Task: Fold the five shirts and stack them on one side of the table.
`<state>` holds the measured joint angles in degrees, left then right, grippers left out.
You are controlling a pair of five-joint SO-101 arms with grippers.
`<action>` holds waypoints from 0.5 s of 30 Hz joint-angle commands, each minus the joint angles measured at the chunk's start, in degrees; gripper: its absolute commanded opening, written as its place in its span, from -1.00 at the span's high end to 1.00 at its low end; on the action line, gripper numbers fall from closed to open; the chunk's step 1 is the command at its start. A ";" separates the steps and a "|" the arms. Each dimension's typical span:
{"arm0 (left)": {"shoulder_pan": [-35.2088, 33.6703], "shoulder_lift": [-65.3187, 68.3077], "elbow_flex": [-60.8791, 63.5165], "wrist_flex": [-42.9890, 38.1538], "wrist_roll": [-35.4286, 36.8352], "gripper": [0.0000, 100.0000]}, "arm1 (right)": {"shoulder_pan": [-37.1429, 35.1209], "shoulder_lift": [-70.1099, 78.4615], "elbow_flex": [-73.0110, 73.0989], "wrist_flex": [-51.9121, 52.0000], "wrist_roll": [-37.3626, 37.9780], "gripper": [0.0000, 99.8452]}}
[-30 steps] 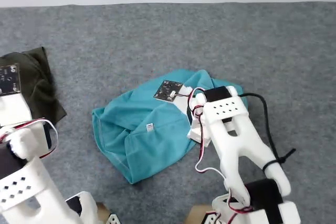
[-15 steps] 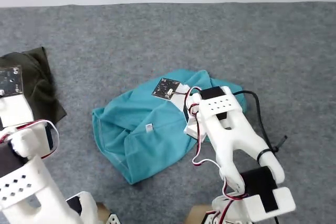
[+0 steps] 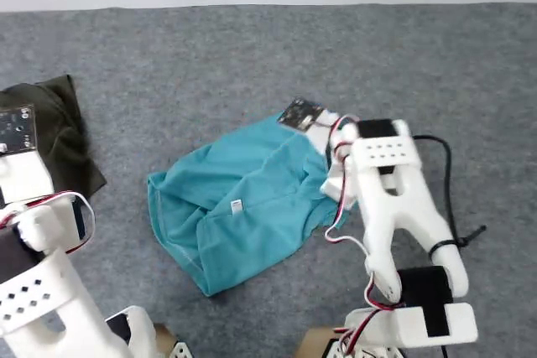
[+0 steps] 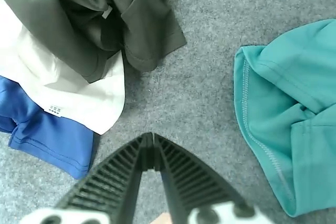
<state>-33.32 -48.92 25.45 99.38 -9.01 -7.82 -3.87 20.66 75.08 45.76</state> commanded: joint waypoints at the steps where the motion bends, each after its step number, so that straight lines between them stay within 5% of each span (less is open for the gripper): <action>1: 0.44 -0.79 -0.40 0.62 0.18 0.99 | 4.00 -0.48 -8.53 4.62 0.97 0.86; 8: 1.85 -0.88 -2.42 0.88 0.35 0.99 | 10.77 -0.48 -20.66 11.56 3.34 0.86; 15: 19.87 -0.44 -3.03 0.62 0.44 0.99 | 16.13 -0.57 -22.24 11.65 3.34 0.86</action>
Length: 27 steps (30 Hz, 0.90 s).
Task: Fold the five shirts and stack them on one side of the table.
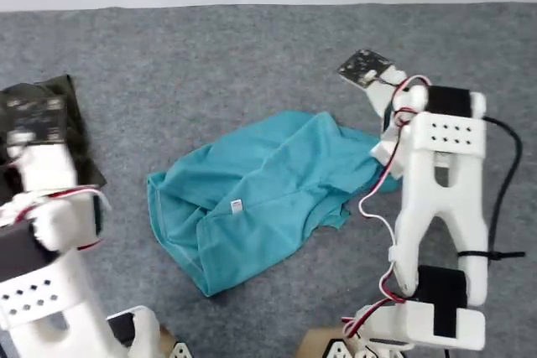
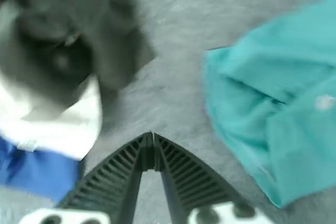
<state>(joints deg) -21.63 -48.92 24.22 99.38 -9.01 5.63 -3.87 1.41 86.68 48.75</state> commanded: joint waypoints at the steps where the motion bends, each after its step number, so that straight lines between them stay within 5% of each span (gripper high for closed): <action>1: 11.34 -0.35 -1.80 0.44 0.44 0.99 | 3.74 -0.57 -3.08 -0.04 0.35 0.86; 13: 29.10 -0.18 18.07 -20.66 0.44 0.89 | 7.96 -0.40 -3.25 2.42 0.00 0.86; 19: 30.33 5.54 26.42 -30.07 0.44 0.75 | 8.04 -0.04 -3.25 2.51 0.00 0.86; 27: 30.59 24.88 18.77 -32.70 -0.62 0.64 | 7.87 -0.04 -3.25 2.68 0.00 0.86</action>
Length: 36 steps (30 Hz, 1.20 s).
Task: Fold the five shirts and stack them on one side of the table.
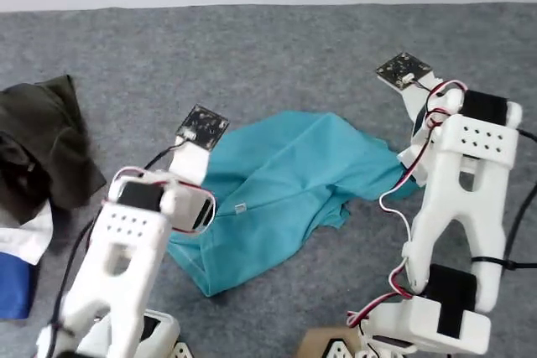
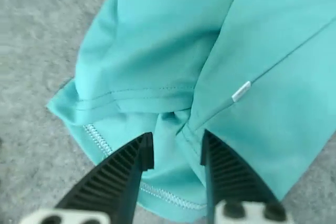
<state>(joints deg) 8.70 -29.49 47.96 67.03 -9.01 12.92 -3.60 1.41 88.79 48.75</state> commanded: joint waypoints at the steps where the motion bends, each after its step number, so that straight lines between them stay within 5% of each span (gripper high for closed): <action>1: 0.26 7.74 -6.64 0.62 -2.29 0.62 | 0.48 -0.31 -3.25 1.10 0.00 0.86; 8: 2.46 21.19 -17.54 9.49 -9.85 0.62 | 0.48 -0.40 -1.14 1.54 0.00 0.86; 23: 3.34 34.99 -23.43 10.46 -13.98 0.64 | 0.57 -0.66 0.44 1.54 -1.93 0.86; 30: 6.59 34.99 -23.60 11.87 -13.98 0.97 | 0.48 -0.75 0.26 1.54 -1.93 0.86; 36: 6.77 34.90 -23.87 15.03 -14.07 0.99 | 0.57 -0.84 0.18 1.54 -1.85 0.86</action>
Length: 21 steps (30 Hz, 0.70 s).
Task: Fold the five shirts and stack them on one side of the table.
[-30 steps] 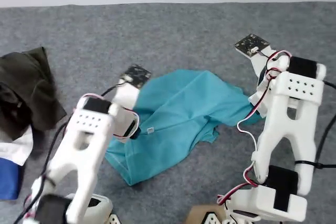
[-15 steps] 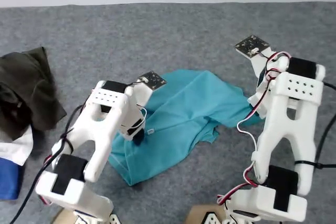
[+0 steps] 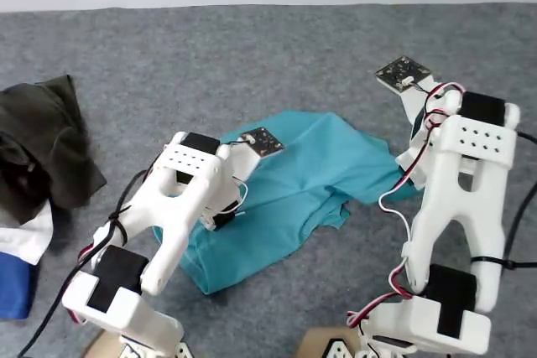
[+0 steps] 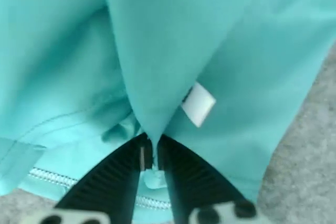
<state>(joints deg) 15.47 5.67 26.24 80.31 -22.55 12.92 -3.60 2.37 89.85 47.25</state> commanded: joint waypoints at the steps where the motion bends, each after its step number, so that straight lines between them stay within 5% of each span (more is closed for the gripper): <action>1: -0.09 -0.35 -2.42 2.29 -0.53 0.99 | 0.66 -0.84 -0.88 0.48 -0.35 0.86; 10: -2.73 -15.74 -17.89 14.07 -0.18 0.99 | 0.40 -12.18 -4.57 0.48 -0.18 0.86; 21: -14.59 -29.36 -36.09 14.42 -0.18 0.99 | 0.40 -23.25 -13.98 -0.04 -0.18 0.86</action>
<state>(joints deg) 2.46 -19.47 -4.62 94.37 -22.81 12.92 -22.68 -7.30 89.85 47.43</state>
